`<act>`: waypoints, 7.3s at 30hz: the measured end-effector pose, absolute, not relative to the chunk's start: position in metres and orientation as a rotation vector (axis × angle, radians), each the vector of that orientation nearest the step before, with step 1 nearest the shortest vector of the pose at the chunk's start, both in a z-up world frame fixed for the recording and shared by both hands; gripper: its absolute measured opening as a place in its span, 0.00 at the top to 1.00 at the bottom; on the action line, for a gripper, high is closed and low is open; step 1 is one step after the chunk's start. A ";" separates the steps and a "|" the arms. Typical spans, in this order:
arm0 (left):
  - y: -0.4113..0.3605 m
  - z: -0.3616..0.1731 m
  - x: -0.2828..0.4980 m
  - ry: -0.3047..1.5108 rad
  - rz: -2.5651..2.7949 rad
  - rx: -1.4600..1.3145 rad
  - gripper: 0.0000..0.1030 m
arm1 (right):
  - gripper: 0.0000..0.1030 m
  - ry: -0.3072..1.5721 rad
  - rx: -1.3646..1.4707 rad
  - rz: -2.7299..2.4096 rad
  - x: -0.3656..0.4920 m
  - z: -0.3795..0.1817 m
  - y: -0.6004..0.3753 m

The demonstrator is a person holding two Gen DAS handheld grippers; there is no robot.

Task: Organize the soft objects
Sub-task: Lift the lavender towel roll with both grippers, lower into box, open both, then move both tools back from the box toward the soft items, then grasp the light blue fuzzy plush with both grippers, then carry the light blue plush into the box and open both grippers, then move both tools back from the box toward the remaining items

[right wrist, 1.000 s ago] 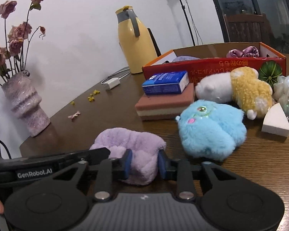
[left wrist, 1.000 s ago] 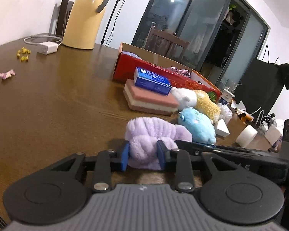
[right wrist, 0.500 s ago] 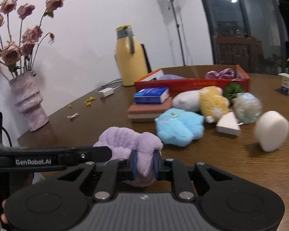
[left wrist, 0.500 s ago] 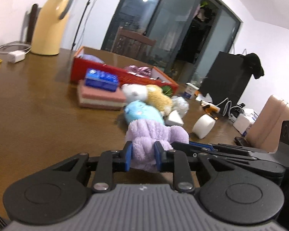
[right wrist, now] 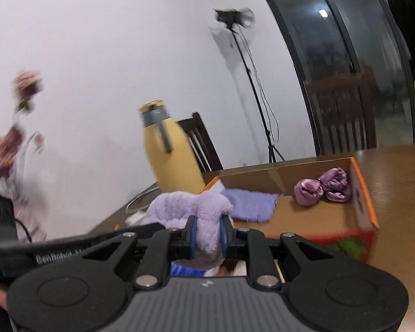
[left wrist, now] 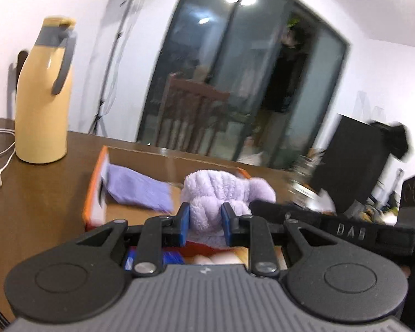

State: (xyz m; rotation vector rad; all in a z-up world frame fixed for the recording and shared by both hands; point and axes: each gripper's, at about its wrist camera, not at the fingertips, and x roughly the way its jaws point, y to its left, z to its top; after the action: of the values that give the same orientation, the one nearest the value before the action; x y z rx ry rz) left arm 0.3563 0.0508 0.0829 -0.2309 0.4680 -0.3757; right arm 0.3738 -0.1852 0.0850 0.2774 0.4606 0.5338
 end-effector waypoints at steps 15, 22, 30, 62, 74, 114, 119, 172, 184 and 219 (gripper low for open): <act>0.078 0.045 0.440 0.599 -0.171 -0.096 0.56 | 0.74 0.866 0.140 0.484 0.516 0.023 -0.094; 0.087 0.066 0.420 0.584 -0.161 -0.096 0.48 | 0.44 0.814 0.116 0.507 0.489 0.042 -0.099; 0.081 0.108 0.365 0.493 -0.176 -0.097 0.35 | 0.32 0.612 0.032 0.383 0.414 0.114 -0.157; 0.055 0.019 0.075 0.223 -0.028 -0.088 0.00 | 0.15 0.170 0.003 0.182 0.072 0.010 -0.212; 0.038 0.005 0.079 0.251 -0.096 -0.037 0.00 | 0.15 0.222 0.003 0.158 0.057 -0.010 -0.220; 0.012 -0.009 0.160 0.599 -0.388 -0.252 0.73 | 0.77 0.637 0.385 0.501 0.183 -0.024 -0.213; 0.016 -0.008 0.133 0.563 -0.343 -0.262 0.57 | 0.72 0.566 0.304 0.521 0.144 -0.012 -0.209; -0.068 0.028 0.460 0.634 -0.516 -0.180 0.65 | 0.46 0.555 0.207 0.221 0.461 0.046 -0.256; -0.012 0.115 0.325 0.267 -0.227 0.041 0.22 | 0.21 0.343 0.071 0.268 0.365 0.121 -0.247; 0.046 0.032 0.051 0.198 -0.071 -0.005 0.05 | 0.12 0.213 -0.041 0.249 0.048 0.000 -0.194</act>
State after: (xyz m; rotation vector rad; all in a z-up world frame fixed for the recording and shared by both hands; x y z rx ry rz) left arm 0.0512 0.0459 0.0319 -0.0051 0.1980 -0.0715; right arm 0.0475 -0.1939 0.0004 -0.0412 0.2128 0.2489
